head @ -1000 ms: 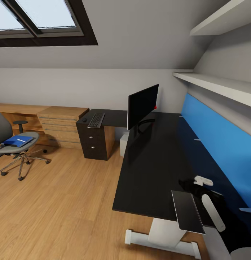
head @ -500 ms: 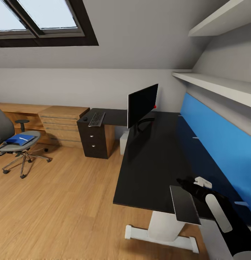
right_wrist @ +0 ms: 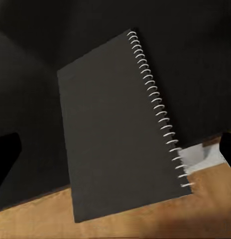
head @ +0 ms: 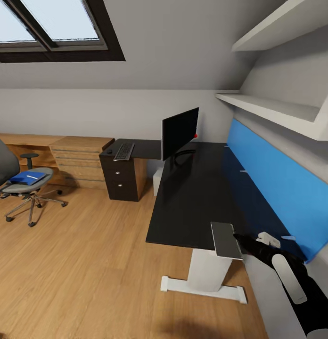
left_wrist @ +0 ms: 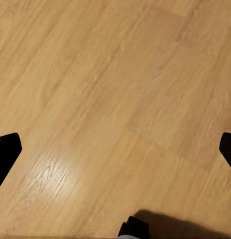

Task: In the bedroom, organize the workspace by keeping the computer under the desk, ensuring the monitor is on the desk, placing the keyboard on the desk next to the monitor, placing the mouse on the desk next to the keyboard, moving the folder from the swivel chair onto the desk next to the mouse, stacking the notebook on top of the folder with the pen on top of the notebook, and positioning the swivel chair next to the desk.

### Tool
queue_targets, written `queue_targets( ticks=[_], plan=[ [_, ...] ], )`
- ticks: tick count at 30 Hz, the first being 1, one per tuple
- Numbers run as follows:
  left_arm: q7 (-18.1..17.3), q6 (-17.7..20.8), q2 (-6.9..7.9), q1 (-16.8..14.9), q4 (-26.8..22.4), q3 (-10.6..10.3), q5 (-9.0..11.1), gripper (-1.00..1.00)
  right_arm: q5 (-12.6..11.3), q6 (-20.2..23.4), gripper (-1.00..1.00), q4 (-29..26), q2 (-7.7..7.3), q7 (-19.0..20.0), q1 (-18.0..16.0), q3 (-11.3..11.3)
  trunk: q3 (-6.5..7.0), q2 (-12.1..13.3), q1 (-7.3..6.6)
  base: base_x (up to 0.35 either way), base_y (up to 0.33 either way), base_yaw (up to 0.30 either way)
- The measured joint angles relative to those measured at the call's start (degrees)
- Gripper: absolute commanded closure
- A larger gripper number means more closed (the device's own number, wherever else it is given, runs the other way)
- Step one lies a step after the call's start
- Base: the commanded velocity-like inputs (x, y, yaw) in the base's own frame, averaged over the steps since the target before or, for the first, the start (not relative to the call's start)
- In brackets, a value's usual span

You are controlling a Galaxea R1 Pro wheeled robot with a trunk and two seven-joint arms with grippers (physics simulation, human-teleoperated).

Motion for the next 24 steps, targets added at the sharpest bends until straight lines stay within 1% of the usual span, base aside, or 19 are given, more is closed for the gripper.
queue_targets(
  ticks=[6,8,10,11,12,13,19,24],
  plan=[
    [0.0,0.0,0.0,0.0,-0.1,0.1,0.0,-1.0,-0.1,0.1,-1.0,0.8,0.0,0.1,0.0,-1.0,0.0,0.0,-0.01,-0.222,0.0,-0.266],
    [-0.1,-0.1,0.0,0.0,-0.2,0.1,0.1,-1.0,-0.2,0.1,-1.0,1.3,0.08,0.2,0.0,-2.2,0.0,0.0,-0.02,-0.097,0.0,-0.235],
    [-0.1,-0.1,0.0,0.0,-0.3,0.1,0.1,-1.0,-1.3,0.1,-1.0,1.5,0.12,0.3,0.0,-2.8,0.0,0.0,-0.03,-0.048,0.0,-0.133],
    [-0.1,-0.1,0.0,0.0,-0.3,0.2,0.1,-1.0,-1.8,0.1,-1.0,1.6,0.11,0.3,0.0,-2.9,0.0,0.0,-0.03,-0.027,0.0,-0.076],
    [-0.1,-0.1,0.0,0.0,-0.3,0.2,0.1,-1.0,-3.0,0.1,-1.0,1.7,0.11,0.3,0.0,-3.1,0.0,0.0,-0.03,-0.006,0.0,-0.016],
    [-0.1,-0.1,0.0,0.0,-0.4,0.1,0.1,-1.0,-5.7,-0.1,-1.0,2.7,0.11,0.3,0.1,-3.3,0.0,0.0,-0.03,-0.005,0.0,-0.013],
    [-0.2,-0.1,0.03,0.0,-0.5,0.1,0.1,-1.0,-6.6,-0.4,-1.0,3.2,0.09,0.4,0.1,-3.4,0.0,0.0,-0.03,-0.002,0.0,-0.005],
    [-0.2,-0.1,0.13,0.0,-3.0,0.1,0.1,-1.0,-7.0,-0.3,-1.0,3.3,0.09,0.5,0.1,-3.7,0.0,0.0,-0.03,0.0,0.0,0.0]
  ],
)
